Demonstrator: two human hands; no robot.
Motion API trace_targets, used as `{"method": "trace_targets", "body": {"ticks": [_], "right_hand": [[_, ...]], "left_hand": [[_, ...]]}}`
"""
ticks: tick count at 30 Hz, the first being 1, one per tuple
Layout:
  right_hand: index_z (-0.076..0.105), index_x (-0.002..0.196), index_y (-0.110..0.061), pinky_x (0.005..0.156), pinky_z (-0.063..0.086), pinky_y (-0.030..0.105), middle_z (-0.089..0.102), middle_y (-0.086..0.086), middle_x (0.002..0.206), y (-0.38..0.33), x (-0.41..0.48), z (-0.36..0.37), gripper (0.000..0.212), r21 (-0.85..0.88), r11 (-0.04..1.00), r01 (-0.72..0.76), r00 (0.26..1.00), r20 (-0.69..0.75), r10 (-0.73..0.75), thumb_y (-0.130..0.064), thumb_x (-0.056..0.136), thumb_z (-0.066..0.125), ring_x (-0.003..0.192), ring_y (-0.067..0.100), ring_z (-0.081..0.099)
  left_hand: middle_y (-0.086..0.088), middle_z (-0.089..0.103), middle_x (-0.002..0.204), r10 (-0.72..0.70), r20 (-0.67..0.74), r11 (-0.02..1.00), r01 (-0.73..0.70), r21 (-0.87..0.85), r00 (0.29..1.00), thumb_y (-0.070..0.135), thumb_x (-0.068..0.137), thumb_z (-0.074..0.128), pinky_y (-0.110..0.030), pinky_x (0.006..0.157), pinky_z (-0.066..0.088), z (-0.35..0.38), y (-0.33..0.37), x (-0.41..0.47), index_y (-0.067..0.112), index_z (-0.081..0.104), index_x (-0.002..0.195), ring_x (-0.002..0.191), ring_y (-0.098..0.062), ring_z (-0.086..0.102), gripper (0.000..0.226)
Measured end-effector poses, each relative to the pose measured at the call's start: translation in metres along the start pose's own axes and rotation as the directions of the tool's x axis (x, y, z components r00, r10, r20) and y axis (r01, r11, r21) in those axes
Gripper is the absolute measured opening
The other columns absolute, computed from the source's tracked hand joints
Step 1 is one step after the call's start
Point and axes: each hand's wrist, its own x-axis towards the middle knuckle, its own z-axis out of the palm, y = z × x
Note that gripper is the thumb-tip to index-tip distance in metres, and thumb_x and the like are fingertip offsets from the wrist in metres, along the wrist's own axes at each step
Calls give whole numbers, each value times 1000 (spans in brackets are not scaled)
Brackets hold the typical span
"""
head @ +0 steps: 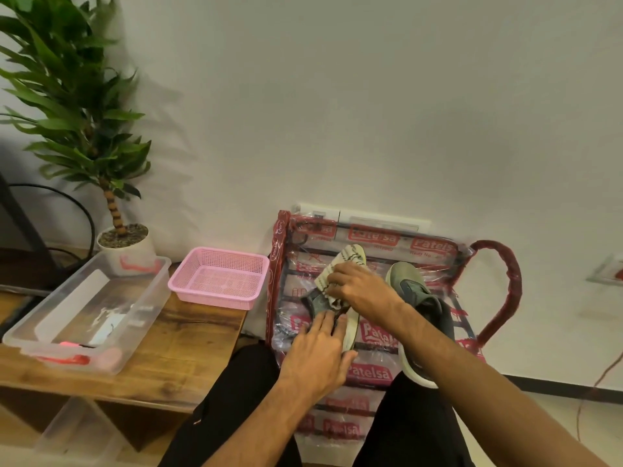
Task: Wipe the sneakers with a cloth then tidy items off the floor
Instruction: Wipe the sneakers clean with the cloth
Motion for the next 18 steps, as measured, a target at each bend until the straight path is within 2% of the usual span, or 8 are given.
{"method": "trace_targets", "body": {"ticks": [2, 7, 11, 14, 16, 18], "right_hand": [[74, 100, -15, 98, 46, 39, 67, 4, 108, 5, 3, -3, 23, -47, 998, -46, 999, 11, 47, -14, 78, 76, 108, 25, 57], [77, 95, -18, 94, 50, 35, 68, 1, 109, -13, 5, -7, 16, 127, 986, 105, 994, -23, -103, -15, 80, 75, 109, 21, 58], [76, 97, -19, 96, 47, 40, 66, 1, 109, 6, -1, -7, 22, -32, 999, 30, 999, 33, -29, -14, 75, 79, 107, 24, 56], [75, 98, -16, 101, 43, 43, 64, 5, 112, 4, 2, -10, 22, -122, 992, -42, 999, 27, 45, -14, 77, 77, 111, 28, 54], [76, 97, -16, 99, 45, 43, 64, 7, 113, -6, 4, -9, 23, -51, 995, -87, 996, -21, 86, -14, 74, 79, 111, 28, 56], [77, 94, -18, 95, 49, 41, 67, 6, 111, -17, 3, -6, 24, 82, 996, -36, 997, -63, 42, -16, 70, 82, 110, 27, 58]], "left_hand": [[-13, 23, 155, 1, 7, 1000, -1, -6, 1000, 47, 99, 36, -46, 115, 28, -1, 0, 1, 13, 15, 152, 145, -27, 18, 66], [-8, 34, 147, -29, -36, 998, 27, -50, 999, 50, 98, 39, -42, 102, 40, 1, -1, 0, 15, 20, 150, 136, -23, 28, 66], [-9, 30, 150, 2, -25, 999, -3, -33, 1000, 50, 98, 38, -42, 109, 35, -1, -2, -1, 17, 20, 150, 140, -24, 23, 65], [-9, 30, 150, 7, -20, 1000, -7, -27, 1000, 50, 98, 38, -43, 108, 36, -2, -3, -1, 16, 20, 150, 140, -24, 22, 65], [-9, 34, 146, 3, -39, 1000, -4, -22, 999, 50, 97, 39, -41, 104, 40, -1, -2, 0, 16, 23, 149, 136, -24, 26, 64], [-7, 38, 141, -8, -55, 1000, 6, -30, 998, 50, 97, 40, -39, 100, 43, -1, -1, 1, 15, 27, 147, 132, -22, 30, 62]]}}
